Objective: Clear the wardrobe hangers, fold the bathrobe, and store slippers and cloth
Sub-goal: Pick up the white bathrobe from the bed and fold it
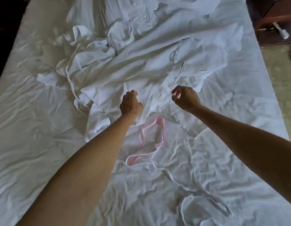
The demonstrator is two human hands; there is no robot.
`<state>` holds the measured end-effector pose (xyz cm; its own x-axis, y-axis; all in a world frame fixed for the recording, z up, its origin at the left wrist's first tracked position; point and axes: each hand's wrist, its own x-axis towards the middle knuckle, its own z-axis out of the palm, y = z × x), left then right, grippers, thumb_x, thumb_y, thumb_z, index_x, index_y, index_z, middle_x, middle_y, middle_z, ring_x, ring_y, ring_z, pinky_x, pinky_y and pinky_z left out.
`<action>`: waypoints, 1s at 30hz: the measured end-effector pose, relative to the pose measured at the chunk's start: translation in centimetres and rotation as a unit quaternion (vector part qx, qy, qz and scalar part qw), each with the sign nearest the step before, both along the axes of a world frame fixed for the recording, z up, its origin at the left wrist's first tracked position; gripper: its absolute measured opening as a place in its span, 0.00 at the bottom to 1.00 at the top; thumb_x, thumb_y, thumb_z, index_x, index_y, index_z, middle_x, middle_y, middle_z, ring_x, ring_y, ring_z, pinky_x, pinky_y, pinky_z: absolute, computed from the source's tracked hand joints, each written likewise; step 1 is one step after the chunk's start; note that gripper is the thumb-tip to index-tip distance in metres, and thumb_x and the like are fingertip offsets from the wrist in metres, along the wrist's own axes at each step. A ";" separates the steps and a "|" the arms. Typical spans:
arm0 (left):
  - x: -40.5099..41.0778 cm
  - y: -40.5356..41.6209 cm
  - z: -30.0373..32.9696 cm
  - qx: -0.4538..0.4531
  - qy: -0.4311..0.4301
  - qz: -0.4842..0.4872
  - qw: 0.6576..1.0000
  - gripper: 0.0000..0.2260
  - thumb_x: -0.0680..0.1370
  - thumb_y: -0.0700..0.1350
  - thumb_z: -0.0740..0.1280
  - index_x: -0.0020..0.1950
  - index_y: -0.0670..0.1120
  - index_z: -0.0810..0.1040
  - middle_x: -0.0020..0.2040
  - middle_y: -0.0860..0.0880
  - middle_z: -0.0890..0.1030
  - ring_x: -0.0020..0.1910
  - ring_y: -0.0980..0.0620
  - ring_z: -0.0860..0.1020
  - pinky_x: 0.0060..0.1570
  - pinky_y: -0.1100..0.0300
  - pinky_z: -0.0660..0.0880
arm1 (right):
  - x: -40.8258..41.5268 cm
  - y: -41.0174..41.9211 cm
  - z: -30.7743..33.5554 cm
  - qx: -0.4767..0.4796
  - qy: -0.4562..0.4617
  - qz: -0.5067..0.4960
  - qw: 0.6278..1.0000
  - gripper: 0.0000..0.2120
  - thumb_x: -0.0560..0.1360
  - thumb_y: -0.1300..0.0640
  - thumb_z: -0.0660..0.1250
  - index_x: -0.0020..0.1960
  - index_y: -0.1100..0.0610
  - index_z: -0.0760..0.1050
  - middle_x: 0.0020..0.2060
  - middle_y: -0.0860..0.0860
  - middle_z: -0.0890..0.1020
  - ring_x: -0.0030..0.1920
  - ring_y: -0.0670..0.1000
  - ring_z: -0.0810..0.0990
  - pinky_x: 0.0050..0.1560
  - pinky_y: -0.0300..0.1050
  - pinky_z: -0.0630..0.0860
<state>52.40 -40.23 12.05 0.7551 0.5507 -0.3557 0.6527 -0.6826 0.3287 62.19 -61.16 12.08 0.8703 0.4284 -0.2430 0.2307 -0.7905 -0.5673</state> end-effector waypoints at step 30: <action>-1.3 -5.5 -1.6 0.151 -0.124 -0.348 0.917 0.20 0.74 0.53 0.69 0.65 0.50 0.78 0.66 0.44 0.77 0.69 0.42 0.71 0.66 0.51 0.61 | -12.4 -12.6 3.1 0.257 0.023 -0.084 0.963 0.21 0.76 0.58 0.67 0.27 0.57 0.64 0.21 0.43 0.61 0.24 0.41 0.58 0.25 0.37 0.55</action>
